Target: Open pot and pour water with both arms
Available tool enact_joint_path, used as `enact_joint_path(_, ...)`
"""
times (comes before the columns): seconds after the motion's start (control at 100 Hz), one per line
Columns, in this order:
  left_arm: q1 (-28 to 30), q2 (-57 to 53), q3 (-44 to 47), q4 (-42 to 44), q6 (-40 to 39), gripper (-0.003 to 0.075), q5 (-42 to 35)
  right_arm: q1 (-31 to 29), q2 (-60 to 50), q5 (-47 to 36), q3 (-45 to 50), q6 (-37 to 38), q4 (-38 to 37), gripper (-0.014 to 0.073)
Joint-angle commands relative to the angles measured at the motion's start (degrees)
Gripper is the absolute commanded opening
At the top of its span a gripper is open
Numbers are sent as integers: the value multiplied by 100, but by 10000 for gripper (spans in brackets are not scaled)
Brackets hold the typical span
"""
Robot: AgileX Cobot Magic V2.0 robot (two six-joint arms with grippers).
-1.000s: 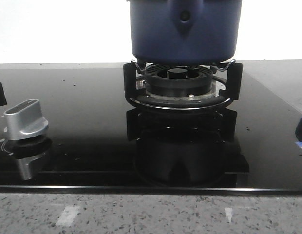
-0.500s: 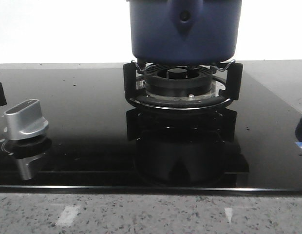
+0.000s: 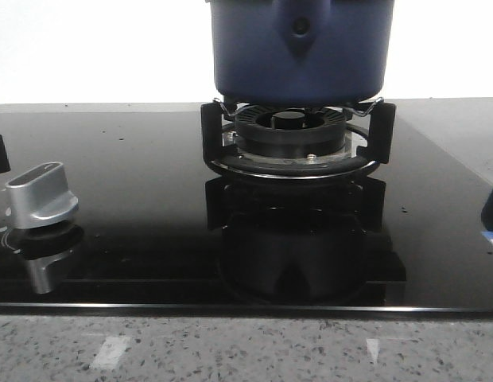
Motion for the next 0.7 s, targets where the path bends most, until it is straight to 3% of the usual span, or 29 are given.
enact_joint_path(0.0,24,-150,187,-55,-65,-20,-247,149,72,-433,-126,-33,-26,-68)
enact_joint_path(0.48,24,-150,187,-55,-65,-20,-247,137,72,-424,-103,-33,-36,-68)
enact_joint_path(0.55,24,-150,187,-55,-65,-20,-247,77,22,-472,18,-33,-326,-68)
enact_joint_path(0.69,24,-150,187,-55,-65,-20,-247,-327,-99,-1409,728,-33,-476,-69)
